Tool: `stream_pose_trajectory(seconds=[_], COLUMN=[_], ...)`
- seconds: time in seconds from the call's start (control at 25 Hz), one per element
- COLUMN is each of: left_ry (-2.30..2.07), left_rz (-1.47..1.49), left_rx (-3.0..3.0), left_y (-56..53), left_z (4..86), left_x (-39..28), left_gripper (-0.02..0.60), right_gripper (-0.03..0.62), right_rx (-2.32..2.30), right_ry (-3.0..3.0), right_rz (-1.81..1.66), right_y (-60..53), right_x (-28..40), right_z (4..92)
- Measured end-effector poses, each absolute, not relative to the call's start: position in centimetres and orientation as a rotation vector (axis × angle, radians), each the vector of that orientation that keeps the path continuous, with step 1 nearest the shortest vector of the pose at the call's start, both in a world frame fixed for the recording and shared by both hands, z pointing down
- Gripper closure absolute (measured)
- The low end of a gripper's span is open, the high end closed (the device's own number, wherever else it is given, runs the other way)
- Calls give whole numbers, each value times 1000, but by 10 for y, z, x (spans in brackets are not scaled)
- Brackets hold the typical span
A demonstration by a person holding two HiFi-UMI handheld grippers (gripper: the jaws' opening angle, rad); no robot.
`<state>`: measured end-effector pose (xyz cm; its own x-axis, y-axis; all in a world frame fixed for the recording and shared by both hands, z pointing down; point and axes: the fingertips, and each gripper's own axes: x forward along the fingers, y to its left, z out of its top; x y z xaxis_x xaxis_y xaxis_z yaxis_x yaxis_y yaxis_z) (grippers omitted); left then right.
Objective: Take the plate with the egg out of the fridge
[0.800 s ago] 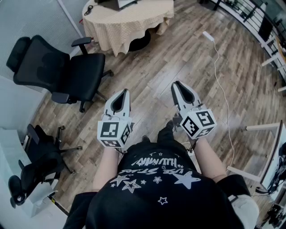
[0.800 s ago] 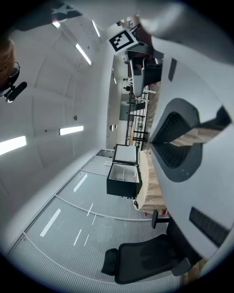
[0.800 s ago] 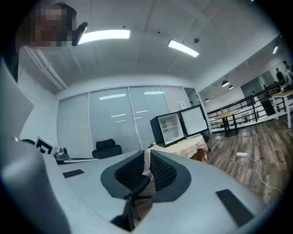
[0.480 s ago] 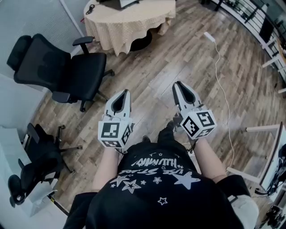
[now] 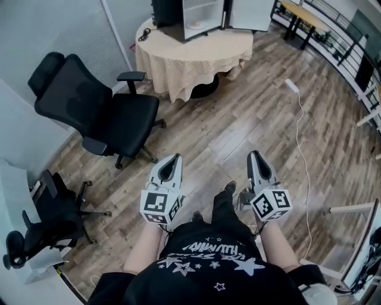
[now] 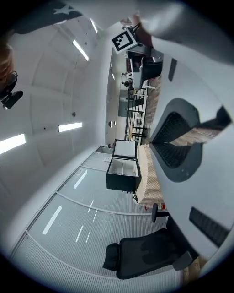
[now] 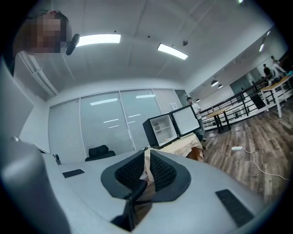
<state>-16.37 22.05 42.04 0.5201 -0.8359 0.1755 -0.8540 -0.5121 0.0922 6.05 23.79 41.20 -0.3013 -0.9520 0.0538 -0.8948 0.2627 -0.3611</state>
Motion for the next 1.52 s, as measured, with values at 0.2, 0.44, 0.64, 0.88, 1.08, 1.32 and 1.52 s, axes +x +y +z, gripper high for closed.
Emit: stream_pose_trajectory(seconds=[0.2,0.44,0.64,0.88,1.08,1.32,1.52], left_ry=[-1424,-1434,-1462,-1483,-1485,-1498,-1559], left_rz=[192,225,242,256,274,297,293], left_rx=[2647,2662,2647,2630,2634,2627,2600], left_y=[211,193,161,109,68,32,1], left_z=[414,410,412,410,407,409,409], left_x=[-150,-142,-133,-107,-81,-51,-36], left_gripper=[575,575,575,575,575,575,575], right_gripper=[542,542,542,542,542,542,542], right_rx=[-1726,-1653,-1610,-1620,-1635,-1631,-1584], right_ry=[2355,2374,2432,2423,2394,2379,2429], right_rz=[-540,-488,-495,-508,-522,-575,-579], right_y=[219,176,143,87,48,12,-19], right_x=[67,66,69,105,136,172,187], right_z=[425,410,415,413,412,422,425])
